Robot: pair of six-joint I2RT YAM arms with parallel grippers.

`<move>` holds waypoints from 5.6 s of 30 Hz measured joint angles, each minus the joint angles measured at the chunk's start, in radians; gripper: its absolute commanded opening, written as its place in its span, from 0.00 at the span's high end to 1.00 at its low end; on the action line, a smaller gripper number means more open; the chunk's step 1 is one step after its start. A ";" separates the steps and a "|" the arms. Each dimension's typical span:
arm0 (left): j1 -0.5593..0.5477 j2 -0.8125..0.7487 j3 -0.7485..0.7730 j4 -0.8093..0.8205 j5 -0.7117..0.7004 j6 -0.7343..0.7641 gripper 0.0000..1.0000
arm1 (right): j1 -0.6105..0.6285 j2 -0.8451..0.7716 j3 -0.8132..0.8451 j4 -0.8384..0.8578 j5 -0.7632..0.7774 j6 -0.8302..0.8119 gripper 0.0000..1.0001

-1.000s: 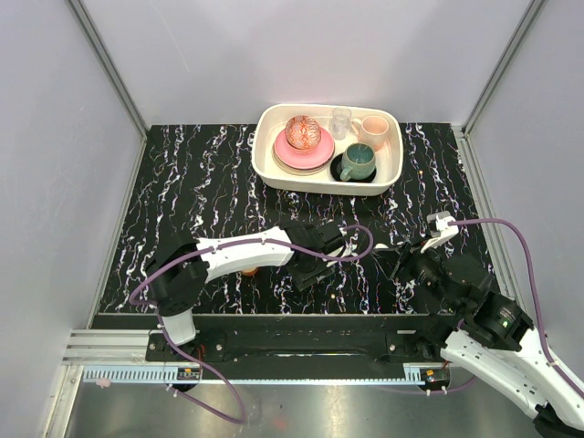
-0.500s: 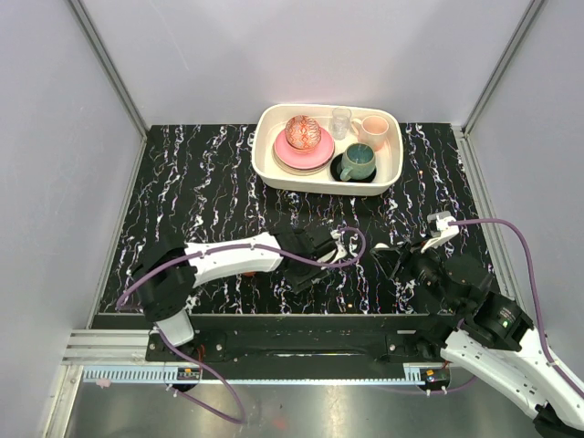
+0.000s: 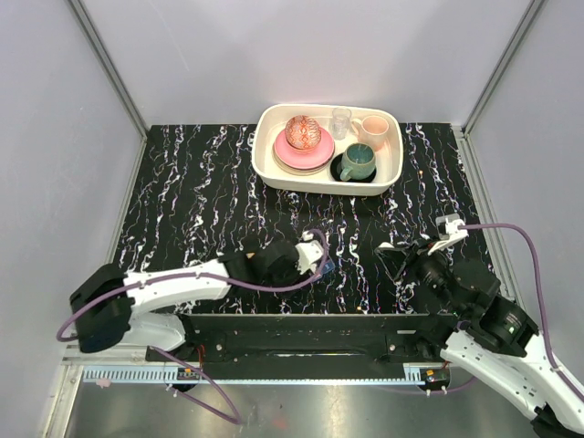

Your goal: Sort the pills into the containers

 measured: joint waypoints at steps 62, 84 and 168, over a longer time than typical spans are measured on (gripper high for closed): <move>-0.137 -0.385 -0.205 1.028 0.131 -0.204 1.00 | 0.000 0.336 0.429 0.112 -0.223 0.229 0.92; -0.153 -0.256 -0.080 1.023 0.169 -0.185 1.00 | 0.000 0.345 0.394 0.137 -0.308 0.227 0.92; -0.183 -0.253 -0.118 1.093 0.447 -0.242 1.00 | -0.009 0.241 0.303 0.254 -0.879 -0.246 0.95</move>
